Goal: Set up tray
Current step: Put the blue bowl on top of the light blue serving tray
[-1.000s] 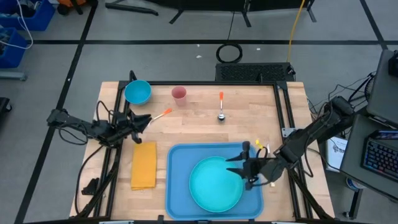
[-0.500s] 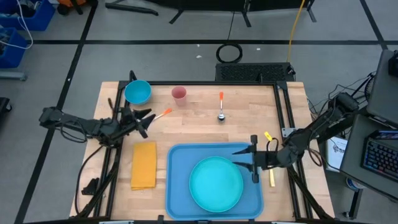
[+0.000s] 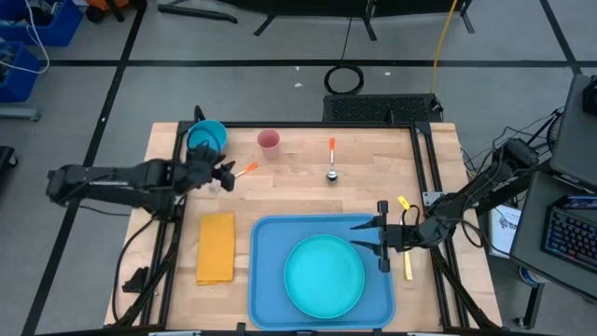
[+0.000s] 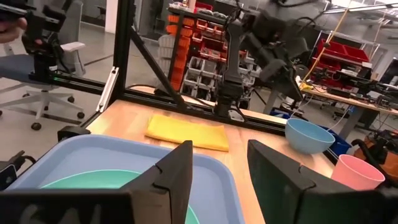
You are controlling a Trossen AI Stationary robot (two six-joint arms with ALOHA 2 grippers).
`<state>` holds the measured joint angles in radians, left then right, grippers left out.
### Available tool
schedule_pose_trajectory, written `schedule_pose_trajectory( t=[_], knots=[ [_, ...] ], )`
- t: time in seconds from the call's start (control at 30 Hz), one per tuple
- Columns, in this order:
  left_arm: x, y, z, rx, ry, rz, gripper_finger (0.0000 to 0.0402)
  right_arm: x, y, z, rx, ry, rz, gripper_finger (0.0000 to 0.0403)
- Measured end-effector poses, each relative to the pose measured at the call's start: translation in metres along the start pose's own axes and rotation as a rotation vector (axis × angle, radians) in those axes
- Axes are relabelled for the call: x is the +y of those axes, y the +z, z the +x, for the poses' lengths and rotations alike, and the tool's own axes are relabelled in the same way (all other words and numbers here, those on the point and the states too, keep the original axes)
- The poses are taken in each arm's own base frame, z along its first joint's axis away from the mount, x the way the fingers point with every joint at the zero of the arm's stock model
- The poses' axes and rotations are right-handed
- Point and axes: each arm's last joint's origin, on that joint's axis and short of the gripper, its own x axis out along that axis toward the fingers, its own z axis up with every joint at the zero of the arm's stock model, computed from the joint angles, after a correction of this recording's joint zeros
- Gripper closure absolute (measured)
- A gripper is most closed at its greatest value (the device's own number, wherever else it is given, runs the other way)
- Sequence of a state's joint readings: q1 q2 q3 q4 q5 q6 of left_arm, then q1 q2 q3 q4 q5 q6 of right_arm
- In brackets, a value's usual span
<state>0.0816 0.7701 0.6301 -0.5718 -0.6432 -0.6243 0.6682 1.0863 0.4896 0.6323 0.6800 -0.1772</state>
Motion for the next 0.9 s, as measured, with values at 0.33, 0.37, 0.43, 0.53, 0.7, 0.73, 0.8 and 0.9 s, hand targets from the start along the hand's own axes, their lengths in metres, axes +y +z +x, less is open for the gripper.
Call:
schedule_pose_trajectory(
  t=[0.33, 0.37, 0.43, 0.53, 0.7, 0.73, 0.8, 0.9],
  knots=[
    [0.016, 0.025, 0.038, 0.193, 0.113, 0.011, 0.021, 0.0, 0.0, 0.0, -0.004, -0.002, 0.003, 0.0261],
    [0.019, 0.027, 0.042, 0.21, 0.129, 0.005, 0.0211, 0.0, 0.001, 0.0, -0.005, -0.002, 0.005, 0.0261],
    [0.025, 0.03, 0.052, 0.241, 0.156, -0.001, 0.0211, 0.0, 0.001, 0.0, -0.005, -0.002, 0.005, 0.0261],
    [0.037, 0.035, 0.062, 0.3, 0.21, -0.012, 0.0211, 0.0, 0.001, 0.0, -0.005, -0.002, 0.005, 0.0261],
    [0.053, 0.044, 0.074, 0.36, 0.259, -0.029, 0.0211, 0.0, 0.001, 0.0, -0.005, -0.002, 0.004, 0.0261],
    [0.056, 0.045, 0.075, 0.364, 0.266, -0.022, 0.0211, 0.0, 0.0, 0.0, -0.004, -0.002, 0.004, 0.0261],
    [0.06, 0.047, 0.079, 0.37, 0.279, -0.008, 0.0211, 0.0, 0.0, 0.0, -0.003, -0.001, 0.003, 0.0261],
    [0.066, 0.045, 0.086, 0.4, 0.298, 0.005, 0.0211, 0.0, 0.0, 0.0, -0.003, -0.001, 0.003, 0.0261]
  ],
)
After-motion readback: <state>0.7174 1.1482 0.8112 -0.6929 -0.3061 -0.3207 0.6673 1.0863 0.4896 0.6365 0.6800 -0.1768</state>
